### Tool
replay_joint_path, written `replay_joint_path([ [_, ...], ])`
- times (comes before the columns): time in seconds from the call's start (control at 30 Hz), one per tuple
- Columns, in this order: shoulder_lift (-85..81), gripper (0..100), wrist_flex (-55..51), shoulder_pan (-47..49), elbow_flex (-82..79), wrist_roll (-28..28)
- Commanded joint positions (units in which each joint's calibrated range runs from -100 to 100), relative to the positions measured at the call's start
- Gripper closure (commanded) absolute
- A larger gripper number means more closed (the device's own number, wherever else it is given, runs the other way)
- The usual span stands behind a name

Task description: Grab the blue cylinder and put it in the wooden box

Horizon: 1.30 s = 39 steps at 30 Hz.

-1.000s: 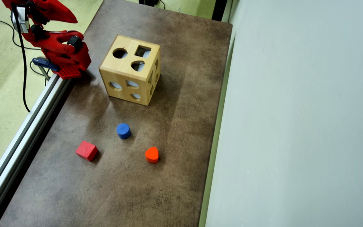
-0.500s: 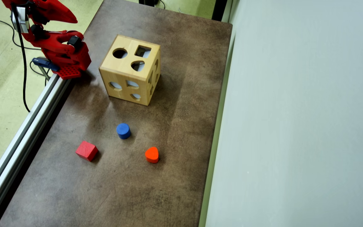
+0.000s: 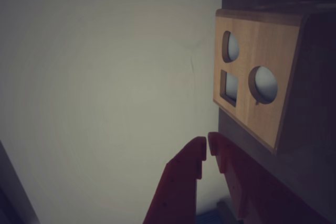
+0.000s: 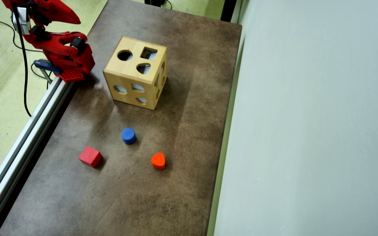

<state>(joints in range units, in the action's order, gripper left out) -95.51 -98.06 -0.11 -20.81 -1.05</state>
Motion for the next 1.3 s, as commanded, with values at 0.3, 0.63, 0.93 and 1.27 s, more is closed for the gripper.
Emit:
replay_joint_path([
  [0.3,0.01,99,4.01,-0.26,0.06,0.0],
  [0.63,0.69,99,16.48,-0.26,-0.12,-0.1],
  [0.93,24.89,99,21.22,-0.34,1.05,-0.1],
  [1.27,45.36,99,24.6,-9.62,1.13,-0.1],
])
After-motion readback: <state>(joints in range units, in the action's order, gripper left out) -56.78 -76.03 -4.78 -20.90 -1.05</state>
